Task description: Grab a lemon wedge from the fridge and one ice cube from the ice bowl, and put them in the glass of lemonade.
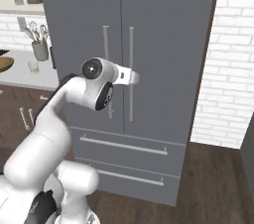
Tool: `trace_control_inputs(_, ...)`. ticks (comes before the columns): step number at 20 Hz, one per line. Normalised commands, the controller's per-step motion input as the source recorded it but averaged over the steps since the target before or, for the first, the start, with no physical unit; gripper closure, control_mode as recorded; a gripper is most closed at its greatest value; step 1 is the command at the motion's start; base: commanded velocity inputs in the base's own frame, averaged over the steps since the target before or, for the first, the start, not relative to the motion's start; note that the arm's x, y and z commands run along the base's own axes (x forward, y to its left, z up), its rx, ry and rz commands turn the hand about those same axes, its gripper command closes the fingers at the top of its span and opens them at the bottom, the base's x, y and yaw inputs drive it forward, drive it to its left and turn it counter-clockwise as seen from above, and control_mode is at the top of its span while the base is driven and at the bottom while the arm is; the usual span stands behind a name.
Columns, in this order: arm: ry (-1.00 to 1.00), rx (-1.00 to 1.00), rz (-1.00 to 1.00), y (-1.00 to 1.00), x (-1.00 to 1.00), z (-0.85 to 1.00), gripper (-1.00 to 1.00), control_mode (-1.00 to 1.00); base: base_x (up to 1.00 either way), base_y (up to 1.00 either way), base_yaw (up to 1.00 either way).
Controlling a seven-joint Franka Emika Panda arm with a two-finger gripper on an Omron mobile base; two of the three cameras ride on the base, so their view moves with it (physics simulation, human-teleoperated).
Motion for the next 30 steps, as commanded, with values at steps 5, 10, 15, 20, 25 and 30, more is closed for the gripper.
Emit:
trace_control_inputs(5, 0.0, 0.0, 0.0, 0.0, 0.79, 0.0, -1.0, -1.0, 0.0, 0.0, 0.0)
trace_control_inputs(10, 0.0, 0.0, 0.0, -0.02, 0.73, 0.0, -1.0, -1.0, 0.0, 0.0, 0.0)
trace_control_inputs(15, 0.0, 0.0, 0.01, -0.1, 0.7, 0.0, -1.0, -1.0, 0.0, 0.0, 0.0)
trace_control_inputs(20, 0.0, 0.0, 0.01, -0.29, 0.59, -0.03, -1.0, -1.0, 0.0, 0.0, 0.0)
trace_control_inputs(25, 0.0, 0.0, 0.05, -0.37, 0.5, -0.17, -1.0, -1.0, 0.0, 0.0, 0.0)
trace_control_inputs(30, 0.0, 0.0, 0.06, -0.32, 0.53, -0.22, -1.0, -1.0, 0.0, 0.0, 0.0)
